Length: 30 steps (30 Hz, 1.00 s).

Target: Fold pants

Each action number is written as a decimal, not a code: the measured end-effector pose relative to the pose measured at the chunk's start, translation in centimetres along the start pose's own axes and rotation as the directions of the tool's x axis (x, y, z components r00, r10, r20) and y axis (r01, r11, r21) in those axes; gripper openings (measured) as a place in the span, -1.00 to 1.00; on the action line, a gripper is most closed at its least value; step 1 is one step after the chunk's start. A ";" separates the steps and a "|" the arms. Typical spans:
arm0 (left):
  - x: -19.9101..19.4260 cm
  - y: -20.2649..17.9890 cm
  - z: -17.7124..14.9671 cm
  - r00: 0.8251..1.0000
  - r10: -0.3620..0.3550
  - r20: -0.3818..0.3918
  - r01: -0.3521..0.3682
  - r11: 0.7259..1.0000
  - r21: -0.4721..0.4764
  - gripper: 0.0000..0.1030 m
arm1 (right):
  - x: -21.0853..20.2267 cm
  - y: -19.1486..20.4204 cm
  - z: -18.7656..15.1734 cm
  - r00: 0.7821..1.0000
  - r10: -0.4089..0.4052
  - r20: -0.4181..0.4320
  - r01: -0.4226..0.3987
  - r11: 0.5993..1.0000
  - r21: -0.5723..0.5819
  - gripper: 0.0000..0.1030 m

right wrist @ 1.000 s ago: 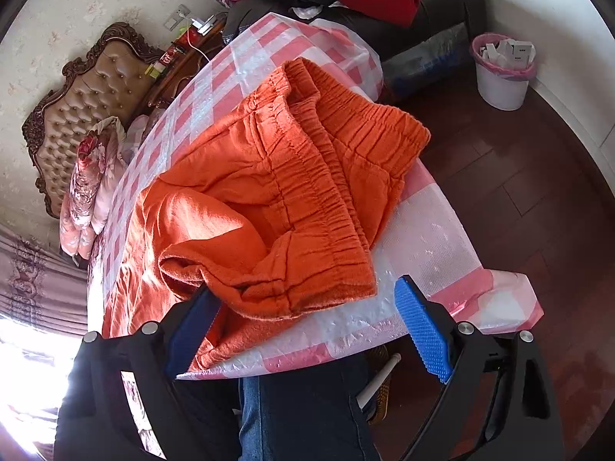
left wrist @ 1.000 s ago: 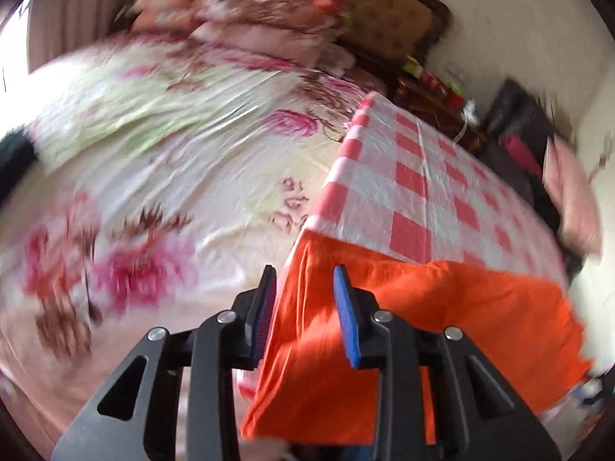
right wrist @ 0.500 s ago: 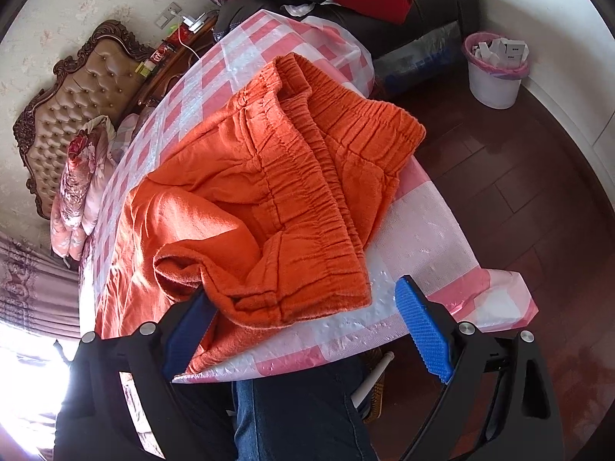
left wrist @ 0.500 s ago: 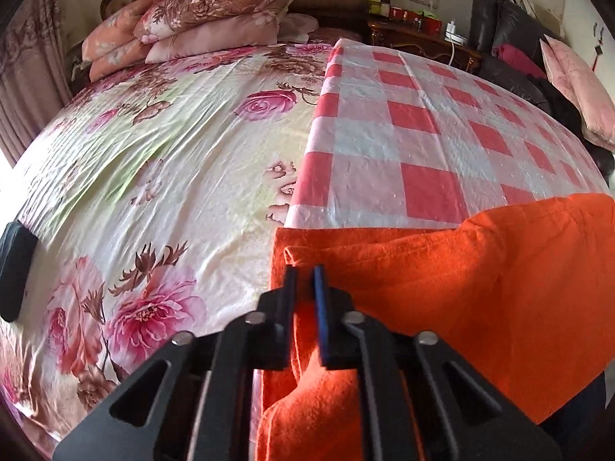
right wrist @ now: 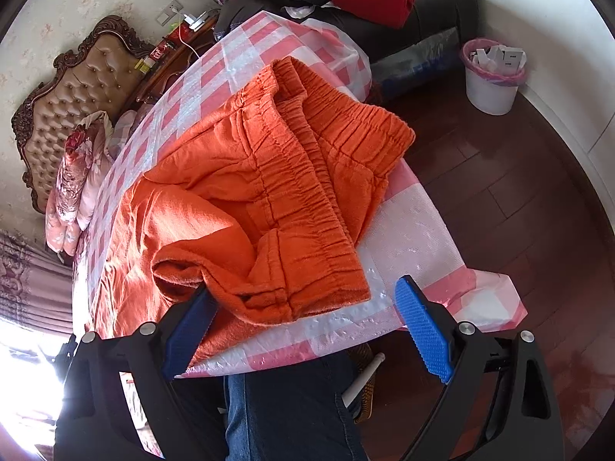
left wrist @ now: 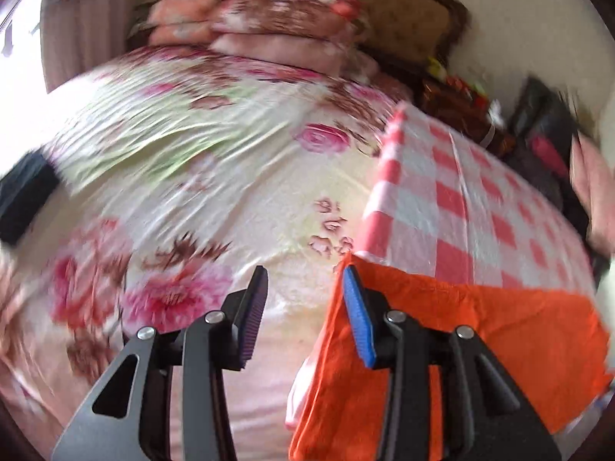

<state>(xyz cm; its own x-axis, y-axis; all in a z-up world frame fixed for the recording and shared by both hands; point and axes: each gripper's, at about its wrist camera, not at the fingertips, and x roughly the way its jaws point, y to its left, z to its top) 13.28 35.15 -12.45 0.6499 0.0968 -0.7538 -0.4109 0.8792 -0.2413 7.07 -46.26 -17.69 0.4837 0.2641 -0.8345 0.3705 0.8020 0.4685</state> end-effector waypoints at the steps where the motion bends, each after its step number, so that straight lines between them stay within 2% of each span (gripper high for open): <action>1: -1.0 1.3 -1.1 1.000 -0.022 0.012 0.023 0.997 -0.079 -0.12 | -0.1 -0.1 0.1 1.000 0.006 0.003 -0.006 1.000 0.001 0.73; 3: -2.8 4.0 -4.4 0.995 -0.087 0.045 0.096 0.965 -0.245 0.02 | -0.2 -0.3 0.2 0.999 0.032 0.008 -0.032 0.999 0.013 0.73; 5: -3.4 5.9 -8.1 0.990 -0.134 0.051 0.143 0.920 -0.364 0.03 | -0.1 -0.5 0.3 0.998 0.065 0.004 -0.065 0.997 0.035 0.73; 8: -2.4 7.0 -12.8 0.980 -0.201 0.011 0.182 0.859 -0.478 0.03 | -0.2 -0.9 0.4 0.995 0.103 -0.002 -0.103 0.993 0.062 0.73; 9: -1.8 6.8 -14.1 0.977 -0.212 -0.023 0.174 0.857 -0.485 0.03 | -0.3 -1.1 0.5 0.993 0.119 -0.001 -0.119 0.990 0.077 0.73; 11: -1.5 6.2 -15.1 0.978 -0.203 -0.055 0.155 0.874 -0.461 0.03 | -1.1 -1.9 0.6 0.987 0.161 0.011 -0.162 0.980 0.119 0.73; 14: -1.4 5.6 -15.3 0.973 -0.223 -0.053 0.174 0.870 -0.461 0.03 | -2.1 -3.3 0.6 0.980 0.199 0.032 -0.201 0.964 0.175 0.74; 16: -1.7 5.0 -14.8 0.973 -0.230 -0.034 0.191 0.874 -0.446 0.04 | -1.9 -4.6 0.7 0.953 0.303 0.026 -0.300 0.918 0.259 0.74; 17: -1.9 4.7 -14.6 0.972 -0.235 -0.024 0.200 0.873 -0.445 0.04 | -1.7 -4.9 0.8 0.949 0.315 0.023 -0.309 0.908 0.283 0.74; 19: -2.2 4.1 -14.1 0.969 -0.248 -0.005 0.220 0.869 -0.442 0.05 | -1.5 -5.0 1.0 0.957 0.288 0.020 -0.281 0.914 0.292 0.74; 24: -2.5 3.5 -13.9 0.968 -0.249 0.002 0.226 0.873 -0.432 0.08 | 0.5 -4.6 1.2 0.942 0.332 -0.044 -0.297 0.887 0.353 0.70; 25: -2.5 3.5 -14.0 0.969 -0.248 0.001 0.224 0.872 -0.435 0.08 | 0.9 -4.2 1.3 0.944 0.328 -0.048 -0.292 0.891 0.349 0.30; 26: -2.4 3.6 -14.0 0.969 -0.247 0.000 0.222 0.871 -0.437 0.08 | 0.9 -3.9 1.5 0.947 0.320 -0.041 -0.288 0.896 0.339 -0.26; 27: -2.4 3.7 -14.0 0.969 -0.245 -0.002 0.219 0.871 -0.439 0.08 | 1.0 -3.6 1.7 0.954 0.297 -0.043 -0.267 0.905 0.332 -0.38; 28: -2.5 3.8 -14.0 0.969 -0.245 -0.001 0.220 0.870 -0.441 0.08 | 0.8 -3.0 2.3 0.968 0.248 -0.043 -0.222 0.921 0.319 -0.63; 30: -2.6 3.9 -14.0 0.969 -0.245 0.004 0.222 0.869 -0.442 0.08 | -0.1 -1.5 3.5 0.978 0.206 -0.028 -0.193 0.949 0.250 -0.71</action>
<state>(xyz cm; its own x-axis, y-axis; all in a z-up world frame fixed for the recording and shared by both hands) 1.06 31.77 -19.99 0.7332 -0.1201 -0.6693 -0.4954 0.5798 -0.6468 9.29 -49.36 -17.29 0.5276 0.4384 -0.7276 0.4568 0.5758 0.6781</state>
